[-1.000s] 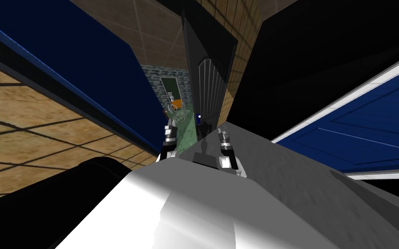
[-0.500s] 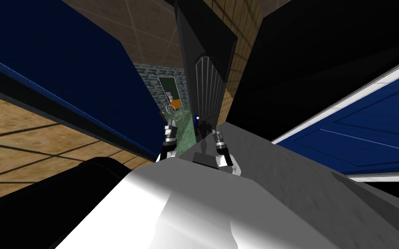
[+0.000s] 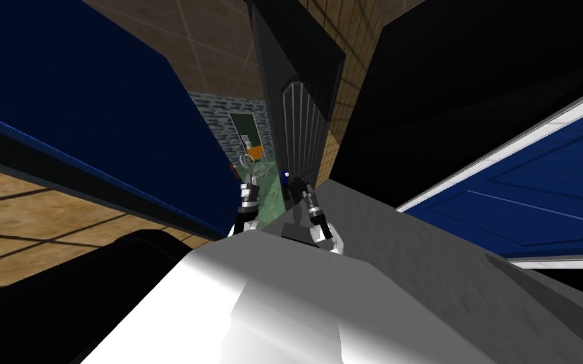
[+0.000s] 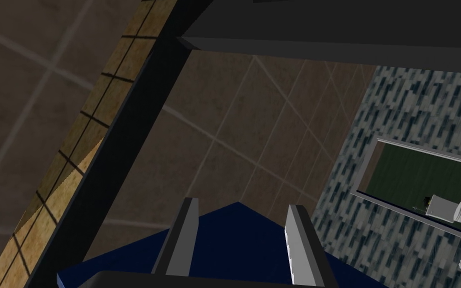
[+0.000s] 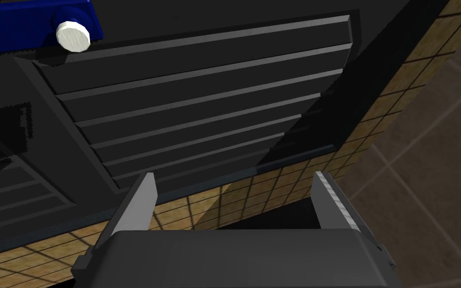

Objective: Push the door open

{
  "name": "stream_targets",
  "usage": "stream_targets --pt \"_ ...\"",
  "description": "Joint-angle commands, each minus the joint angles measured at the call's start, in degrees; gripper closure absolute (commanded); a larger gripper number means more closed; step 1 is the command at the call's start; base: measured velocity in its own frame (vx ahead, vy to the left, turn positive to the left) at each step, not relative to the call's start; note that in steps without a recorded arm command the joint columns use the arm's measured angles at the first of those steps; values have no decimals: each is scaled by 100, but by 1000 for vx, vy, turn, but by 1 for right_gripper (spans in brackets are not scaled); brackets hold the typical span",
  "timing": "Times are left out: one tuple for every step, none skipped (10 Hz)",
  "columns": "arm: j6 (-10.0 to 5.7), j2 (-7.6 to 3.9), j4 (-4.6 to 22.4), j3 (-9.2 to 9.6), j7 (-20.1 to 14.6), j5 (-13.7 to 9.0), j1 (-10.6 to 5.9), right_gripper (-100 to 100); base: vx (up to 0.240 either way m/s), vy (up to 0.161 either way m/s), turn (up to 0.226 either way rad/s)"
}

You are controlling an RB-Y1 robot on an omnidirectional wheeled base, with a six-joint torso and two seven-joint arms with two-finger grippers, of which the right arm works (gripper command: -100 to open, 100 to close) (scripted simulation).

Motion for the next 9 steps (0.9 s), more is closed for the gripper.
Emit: stream_targets --pt "-1 -16 217 150 -47 -12 -145 -100 104 -13 -23" --pt "8 -15 339 243 -69 -16 -230 -100 101 -9 -15" --pt "17 -11 460 334 -90 -20 -313 -100 100 -16 -22" --pt "26 -8 580 426 -112 -24 -396 -100 91 -16 -20" --pt "35 -5 701 517 -134 -28 -479 -100 98 -5 -16" --pt "44 -1 821 608 -155 -32 -562 -100 101 -12 -21" --pt "53 4 939 697 -176 -36 -642 -100 96 -21 -19" --pt "70 20 1166 869 -217 -44 -799 -100 123 -23 -26" --pt "70 20 1166 869 -217 -44 -799 -100 114 -23 -11"
